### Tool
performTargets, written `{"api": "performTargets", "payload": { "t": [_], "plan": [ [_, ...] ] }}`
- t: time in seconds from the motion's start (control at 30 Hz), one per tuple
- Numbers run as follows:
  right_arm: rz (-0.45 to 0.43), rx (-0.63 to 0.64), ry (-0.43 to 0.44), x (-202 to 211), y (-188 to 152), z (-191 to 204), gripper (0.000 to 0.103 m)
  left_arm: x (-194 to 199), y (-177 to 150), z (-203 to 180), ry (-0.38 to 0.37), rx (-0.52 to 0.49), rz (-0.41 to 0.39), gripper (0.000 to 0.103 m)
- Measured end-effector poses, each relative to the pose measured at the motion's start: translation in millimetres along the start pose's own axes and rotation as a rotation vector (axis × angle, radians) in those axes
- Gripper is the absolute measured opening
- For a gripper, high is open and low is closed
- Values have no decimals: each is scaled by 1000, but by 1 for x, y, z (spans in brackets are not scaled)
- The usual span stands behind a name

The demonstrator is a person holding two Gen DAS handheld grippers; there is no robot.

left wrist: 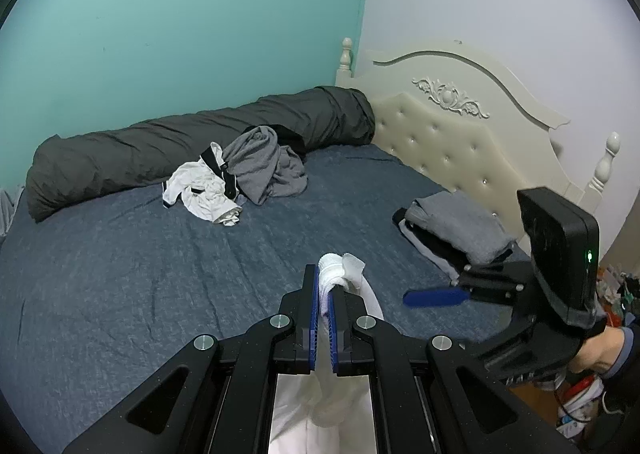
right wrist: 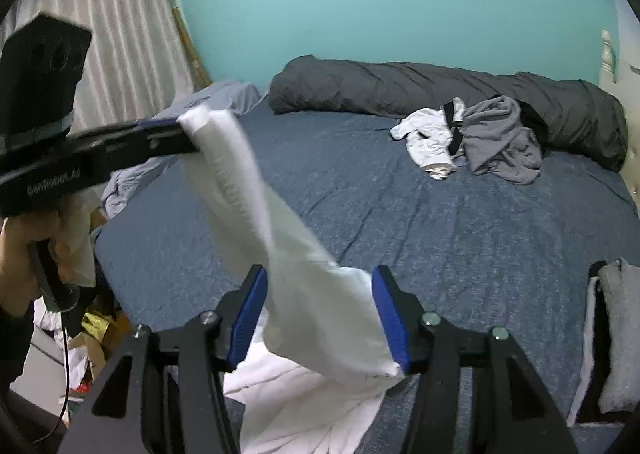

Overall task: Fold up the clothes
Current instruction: 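Hold the shirt up with both grippers and bring the grippers together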

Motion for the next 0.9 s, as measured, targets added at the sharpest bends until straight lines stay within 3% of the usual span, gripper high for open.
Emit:
{"api": "performTargets", "payload": {
  "t": [0.33, 0.43, 0.5, 0.67, 0.9],
  "plan": [
    [1, -27, 5, -16, -2, 3, 55, -1, 2, -9, -31, -16, -6, 4],
    [-6, -15, -11, -19, 1, 1, 29, -2, 0, -10, -37, -15, -8, 4],
    [-16, -13, -34, -18, 3, -3, 5, -3, -2, -10, -39, -16, -7, 4],
    [-42, -13, -90, -14, 9, -13, 4, -10, -16, 0, -21, -7, 9, 4],
    [-57, -29, -138, 0, 21, -24, 4, -44, -63, 7, -16, 20, 82, 7]
  ]
}}
Point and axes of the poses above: each gripper's, at about its wrist camera, not at the fingertips, and x roughly against the way its jaws point, z to its left, y to its top, the point moved 9 cm from there along -x, roughly the way its jaws point, and after that the axes turned 6 degrees about -x, right-handed, at the moved point
